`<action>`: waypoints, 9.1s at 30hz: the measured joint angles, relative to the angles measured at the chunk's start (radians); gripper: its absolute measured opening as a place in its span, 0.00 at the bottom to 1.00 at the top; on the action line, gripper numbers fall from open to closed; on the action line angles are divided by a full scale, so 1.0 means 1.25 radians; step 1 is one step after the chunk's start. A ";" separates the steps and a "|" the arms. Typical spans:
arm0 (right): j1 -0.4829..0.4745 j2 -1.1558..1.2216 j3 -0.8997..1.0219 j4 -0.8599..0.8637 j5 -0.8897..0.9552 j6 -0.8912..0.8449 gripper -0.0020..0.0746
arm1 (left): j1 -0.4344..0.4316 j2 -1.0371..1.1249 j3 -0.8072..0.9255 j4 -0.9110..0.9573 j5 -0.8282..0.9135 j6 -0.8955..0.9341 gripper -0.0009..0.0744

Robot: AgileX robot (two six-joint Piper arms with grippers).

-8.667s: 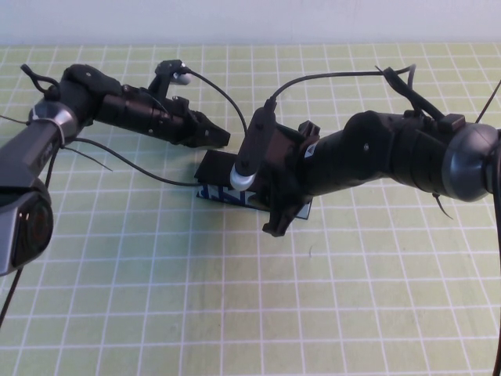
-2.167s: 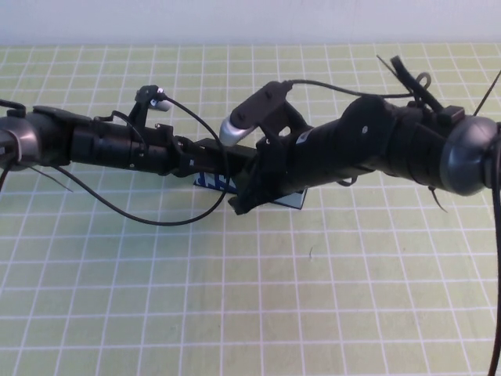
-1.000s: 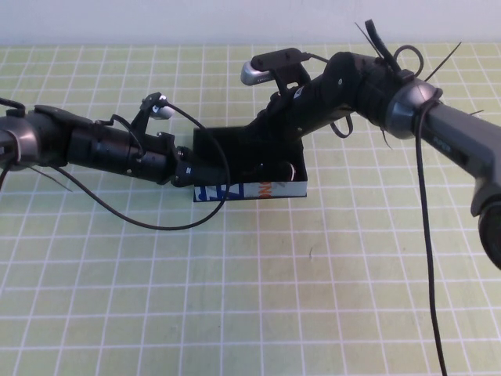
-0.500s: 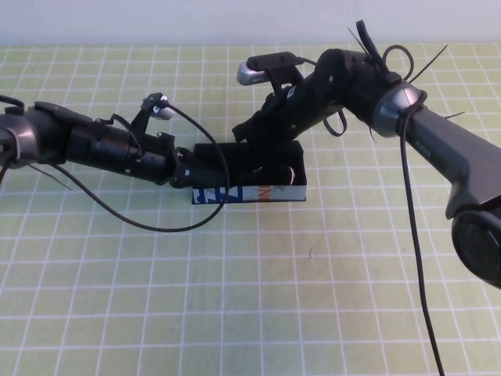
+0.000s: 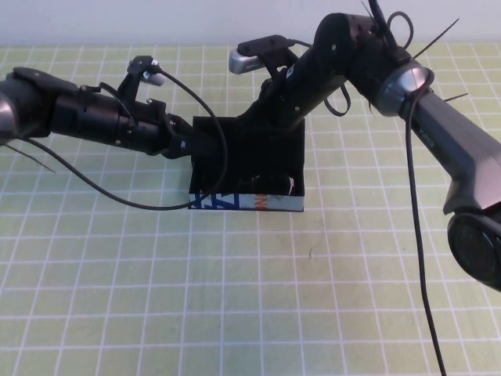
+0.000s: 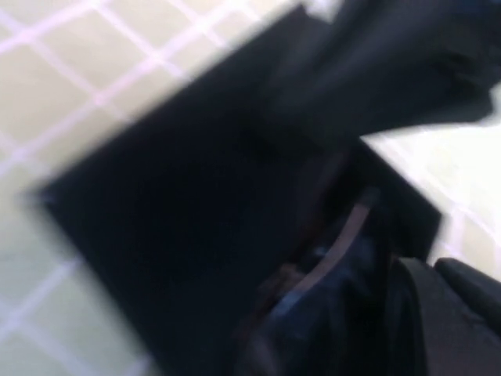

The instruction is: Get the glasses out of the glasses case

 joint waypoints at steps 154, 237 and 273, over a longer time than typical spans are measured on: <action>0.071 -0.296 0.159 -0.230 0.113 -0.219 0.03 | 0.000 -0.204 0.000 0.091 -0.009 -0.151 0.01; -0.034 -1.871 1.581 -0.081 -0.159 0.265 0.01 | 0.000 -1.635 1.119 0.122 -0.701 -0.240 0.01; -0.145 -1.940 1.948 -0.178 -0.708 0.153 0.01 | 0.000 -1.637 1.326 0.068 -0.643 -0.256 0.01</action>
